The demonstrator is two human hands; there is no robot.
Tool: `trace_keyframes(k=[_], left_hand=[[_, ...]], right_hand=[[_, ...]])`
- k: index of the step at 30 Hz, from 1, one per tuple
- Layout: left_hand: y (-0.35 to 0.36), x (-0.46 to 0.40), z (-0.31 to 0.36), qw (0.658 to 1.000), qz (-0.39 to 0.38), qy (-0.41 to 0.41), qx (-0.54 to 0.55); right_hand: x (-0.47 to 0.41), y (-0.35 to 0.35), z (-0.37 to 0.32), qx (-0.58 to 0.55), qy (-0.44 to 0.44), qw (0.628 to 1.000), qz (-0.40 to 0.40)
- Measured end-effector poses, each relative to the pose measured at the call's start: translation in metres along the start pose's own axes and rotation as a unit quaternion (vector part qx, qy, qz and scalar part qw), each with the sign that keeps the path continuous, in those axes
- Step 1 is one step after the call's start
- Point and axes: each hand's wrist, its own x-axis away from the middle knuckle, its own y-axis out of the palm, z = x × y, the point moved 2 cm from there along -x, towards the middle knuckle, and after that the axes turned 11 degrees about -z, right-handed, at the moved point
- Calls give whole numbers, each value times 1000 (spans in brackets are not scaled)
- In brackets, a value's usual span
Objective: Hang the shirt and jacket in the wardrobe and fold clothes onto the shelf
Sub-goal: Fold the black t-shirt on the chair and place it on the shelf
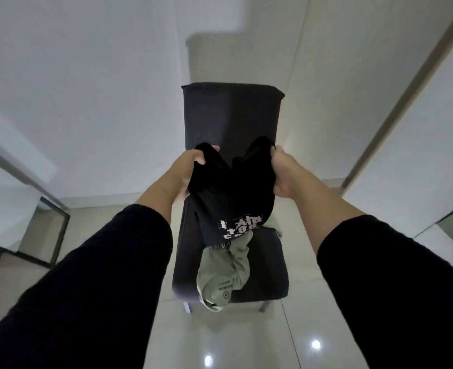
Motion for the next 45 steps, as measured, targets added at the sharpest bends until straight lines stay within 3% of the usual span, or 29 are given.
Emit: trace_keyframes(k=[6, 13, 19, 24, 35, 39, 45], left_hand=[[16, 37, -101, 996, 39, -55, 65], [13, 38, -171, 987, 105, -96, 74], [-23, -30, -203, 973, 189, -78, 109], [-59, -119, -212, 969, 206, -55, 127], [-117, -276, -306, 932, 310, -182, 45], [-120, -287, -325, 896, 376, -227, -59], [-117, -290, -325, 878, 406, -242, -80]], right_hand=[[32, -21, 104, 85, 74, 994, 5], [38, -29, 152, 28, 109, 993, 20], [-56, -39, 172, 110, 95, 987, 69], [-154, -40, 160, 94, 110, 987, 77], [-330, -52, 224, 146, 118, 972, 143], [-353, -58, 252, 257, 128, 941, 181], [-353, -61, 257, 416, 166, 875, 182]])
